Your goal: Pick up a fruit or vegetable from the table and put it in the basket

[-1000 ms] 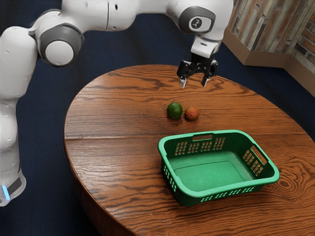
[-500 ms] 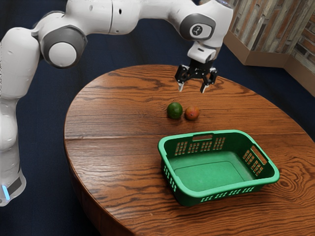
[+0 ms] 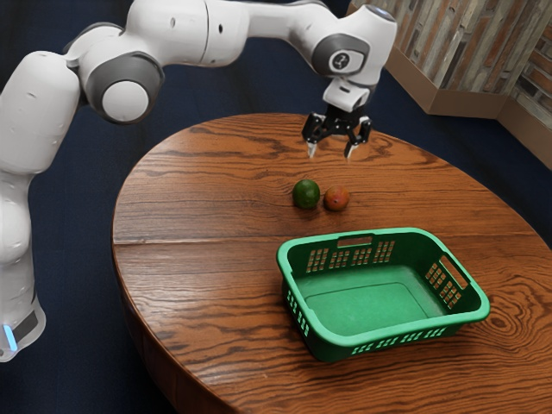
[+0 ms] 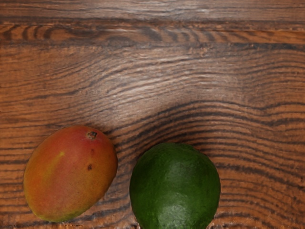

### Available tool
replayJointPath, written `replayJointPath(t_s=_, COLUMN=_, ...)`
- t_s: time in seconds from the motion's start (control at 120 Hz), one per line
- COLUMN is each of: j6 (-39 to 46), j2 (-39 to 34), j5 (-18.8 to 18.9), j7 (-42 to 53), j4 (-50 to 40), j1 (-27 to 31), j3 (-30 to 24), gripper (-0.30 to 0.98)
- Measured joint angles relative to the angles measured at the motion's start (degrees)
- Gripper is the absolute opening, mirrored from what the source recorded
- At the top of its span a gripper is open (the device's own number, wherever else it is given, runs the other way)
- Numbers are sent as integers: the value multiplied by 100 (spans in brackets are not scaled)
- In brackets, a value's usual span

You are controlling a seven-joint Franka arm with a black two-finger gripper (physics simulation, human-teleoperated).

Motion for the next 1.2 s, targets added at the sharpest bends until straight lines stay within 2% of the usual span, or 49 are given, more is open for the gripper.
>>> replayJointPath(t_s=0.767, j6=-405, j2=-75, j5=-213, j7=1286, j4=-25, j1=-1, j3=46, gripper=68)
replayJointPath(t_s=1.2, j6=229, j2=-240, j5=-287, j7=1630, j4=-765, j1=-1, j3=47, gripper=69)
